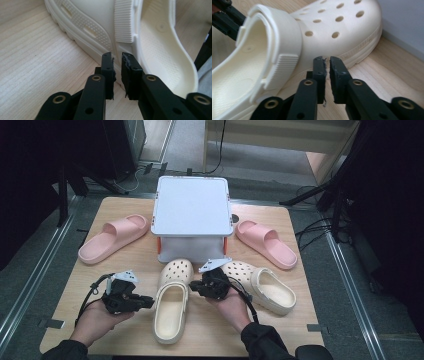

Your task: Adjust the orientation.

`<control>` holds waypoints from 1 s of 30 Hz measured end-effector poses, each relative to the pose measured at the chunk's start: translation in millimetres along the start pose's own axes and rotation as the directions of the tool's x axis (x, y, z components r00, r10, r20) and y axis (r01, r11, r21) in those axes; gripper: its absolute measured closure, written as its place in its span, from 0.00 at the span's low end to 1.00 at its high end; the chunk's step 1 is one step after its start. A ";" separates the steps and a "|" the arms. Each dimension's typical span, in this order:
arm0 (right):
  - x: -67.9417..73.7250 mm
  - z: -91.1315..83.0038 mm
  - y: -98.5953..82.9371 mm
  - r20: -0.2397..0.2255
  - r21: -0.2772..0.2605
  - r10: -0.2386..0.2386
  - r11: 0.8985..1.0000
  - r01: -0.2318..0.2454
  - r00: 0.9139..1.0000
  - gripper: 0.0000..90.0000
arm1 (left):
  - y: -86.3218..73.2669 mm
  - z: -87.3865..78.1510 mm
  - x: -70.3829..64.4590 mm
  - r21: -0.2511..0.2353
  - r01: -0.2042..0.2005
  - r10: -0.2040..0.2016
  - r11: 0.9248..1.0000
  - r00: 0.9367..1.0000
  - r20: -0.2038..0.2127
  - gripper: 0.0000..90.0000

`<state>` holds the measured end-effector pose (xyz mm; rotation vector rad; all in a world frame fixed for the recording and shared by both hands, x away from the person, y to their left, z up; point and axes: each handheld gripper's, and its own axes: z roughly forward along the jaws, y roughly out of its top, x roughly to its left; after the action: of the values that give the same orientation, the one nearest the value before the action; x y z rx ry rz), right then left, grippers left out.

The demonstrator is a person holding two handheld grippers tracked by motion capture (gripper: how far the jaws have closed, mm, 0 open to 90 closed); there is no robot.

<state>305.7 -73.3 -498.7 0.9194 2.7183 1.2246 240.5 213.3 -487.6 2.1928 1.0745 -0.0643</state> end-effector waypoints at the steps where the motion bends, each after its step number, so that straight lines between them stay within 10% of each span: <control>1: 0.6 -3.4 0.7 -0.001 -0.005 -0.008 1.000 0.008 1.000 0.89 | 0.0 0.0 0.0 0.000 0.000 0.000 1.000 1.000 0.000 0.86; 14: -5.3 -58.2 -18.3 -0.045 -0.023 -0.011 1.000 0.010 0.999 0.67 | 19.0 -15.1 8.5 -0.062 0.004 -0.004 0.998 1.000 0.010 0.45; 30: -18.5 -115.5 -58.3 0.055 -0.046 0.035 0.998 -0.032 0.998 0.61 | 36.7 -6.0 21.0 -0.074 -0.043 0.046 0.996 0.998 0.041 0.43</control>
<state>262.6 -191.4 -463.0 0.9825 2.6321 1.2411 279.0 215.7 -469.4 2.1396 0.9885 -0.0509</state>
